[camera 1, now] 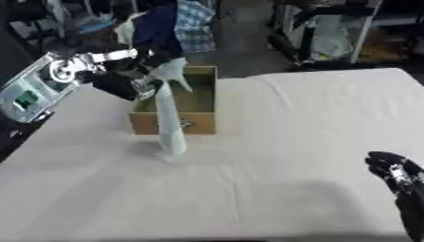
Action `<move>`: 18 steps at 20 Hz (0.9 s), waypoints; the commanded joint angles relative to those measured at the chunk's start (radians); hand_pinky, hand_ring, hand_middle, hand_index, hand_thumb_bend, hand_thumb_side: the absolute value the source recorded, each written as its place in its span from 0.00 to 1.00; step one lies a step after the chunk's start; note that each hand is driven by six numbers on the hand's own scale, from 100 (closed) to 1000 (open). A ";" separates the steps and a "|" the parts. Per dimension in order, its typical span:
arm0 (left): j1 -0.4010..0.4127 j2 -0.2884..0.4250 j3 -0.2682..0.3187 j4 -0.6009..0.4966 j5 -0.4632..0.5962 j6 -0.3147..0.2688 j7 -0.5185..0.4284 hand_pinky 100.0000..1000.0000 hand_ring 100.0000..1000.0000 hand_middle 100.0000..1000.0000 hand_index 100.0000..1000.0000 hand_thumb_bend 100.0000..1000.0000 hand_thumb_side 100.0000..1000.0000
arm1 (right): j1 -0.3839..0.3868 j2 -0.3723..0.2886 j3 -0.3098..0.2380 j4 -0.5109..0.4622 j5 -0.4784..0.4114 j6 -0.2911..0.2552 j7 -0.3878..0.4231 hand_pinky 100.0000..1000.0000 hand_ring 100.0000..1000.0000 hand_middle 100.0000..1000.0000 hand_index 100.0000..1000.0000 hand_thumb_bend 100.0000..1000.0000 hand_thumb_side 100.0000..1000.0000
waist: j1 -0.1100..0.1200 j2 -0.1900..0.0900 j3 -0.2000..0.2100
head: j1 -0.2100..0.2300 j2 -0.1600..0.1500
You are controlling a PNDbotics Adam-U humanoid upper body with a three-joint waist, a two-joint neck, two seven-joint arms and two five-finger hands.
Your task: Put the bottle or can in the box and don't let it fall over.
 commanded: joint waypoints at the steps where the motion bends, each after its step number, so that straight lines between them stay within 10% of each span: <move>1: -0.024 0.011 0.005 0.003 0.007 0.004 -0.006 0.93 0.96 1.00 0.94 0.00 0.20 | -0.007 -0.016 0.001 -0.012 0.002 -0.002 0.002 0.87 0.78 0.70 0.69 0.00 0.59 | -0.001 -0.009 -0.003 | -0.003 -0.002; 18: -0.046 -0.018 0.003 0.024 -0.030 0.019 0.035 0.93 0.95 0.99 0.93 0.00 0.23 | -0.009 -0.015 0.003 -0.012 0.002 -0.001 0.004 0.87 0.78 0.71 0.69 0.00 0.59 | -0.003 -0.010 -0.006 | -0.006 -0.002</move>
